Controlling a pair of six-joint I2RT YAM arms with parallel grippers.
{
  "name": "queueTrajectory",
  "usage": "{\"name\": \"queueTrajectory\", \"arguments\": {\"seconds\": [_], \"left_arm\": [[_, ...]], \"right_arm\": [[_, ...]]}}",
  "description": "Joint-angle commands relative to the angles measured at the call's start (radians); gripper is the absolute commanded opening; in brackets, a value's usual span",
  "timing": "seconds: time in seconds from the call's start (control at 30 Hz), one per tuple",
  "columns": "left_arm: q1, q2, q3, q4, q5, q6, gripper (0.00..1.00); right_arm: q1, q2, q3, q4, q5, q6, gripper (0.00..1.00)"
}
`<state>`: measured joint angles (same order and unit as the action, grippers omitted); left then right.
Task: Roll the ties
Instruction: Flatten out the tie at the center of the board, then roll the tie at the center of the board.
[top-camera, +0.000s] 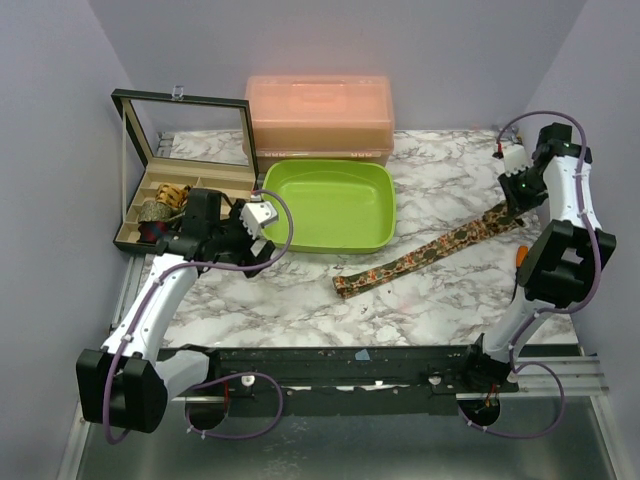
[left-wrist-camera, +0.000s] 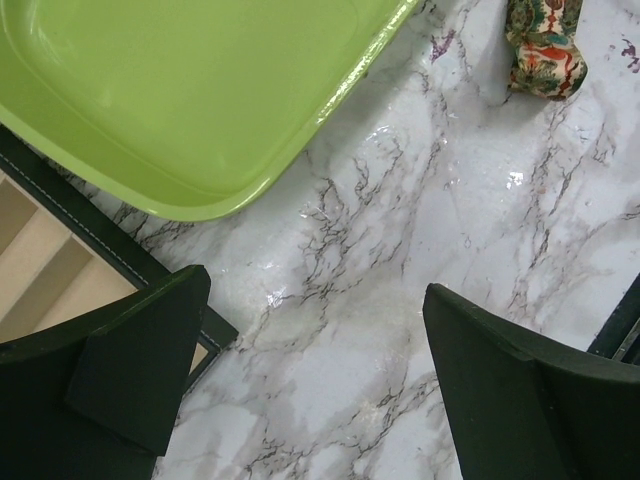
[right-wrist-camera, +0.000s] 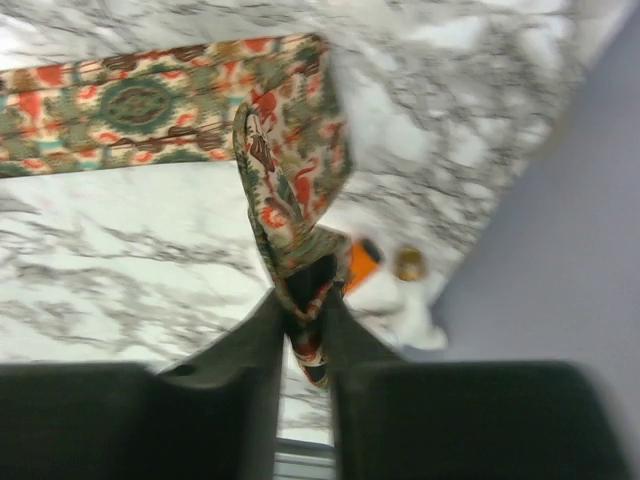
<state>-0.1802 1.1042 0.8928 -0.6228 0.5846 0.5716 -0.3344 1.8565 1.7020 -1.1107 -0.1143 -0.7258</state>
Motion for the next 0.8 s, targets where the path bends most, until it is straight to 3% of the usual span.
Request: {"name": "queueTrajectory", "arguments": {"seconds": [0.0,0.1,0.2,0.37,0.5,0.67,0.77], "left_arm": [[-0.030,-0.041,-0.008,0.066,0.002,-0.068,0.99],[-0.030,-0.104,-0.053,0.119,0.108,-0.063,0.99],[-0.056,-0.154,-0.094,0.169,0.195,-0.092,0.98],[-0.258,-0.070,-0.049,0.121,0.036,-0.164,0.99],[-0.402,0.027,-0.010,0.143,-0.013,-0.168,0.98],[-0.576,0.158,0.062,0.180,-0.108,-0.070,0.98],[-0.647,0.266,0.126,0.183,-0.139,-0.038,0.80]], "right_arm": [[-0.009,0.113,0.017,-0.075,-0.085,0.055,0.46],[-0.009,0.129,0.064,-0.074,-0.118,0.077,0.62],[0.008,0.102,0.075,-0.070,-0.243,0.085,0.69],[0.113,0.119,0.021,-0.016,-0.303,0.102,0.67],[0.156,0.193,0.008,0.057,-0.302,0.130,0.62],[0.155,0.301,0.040,0.066,-0.190,0.122,0.56],[0.155,0.283,-0.033,0.109,-0.118,0.092,0.55]]}}
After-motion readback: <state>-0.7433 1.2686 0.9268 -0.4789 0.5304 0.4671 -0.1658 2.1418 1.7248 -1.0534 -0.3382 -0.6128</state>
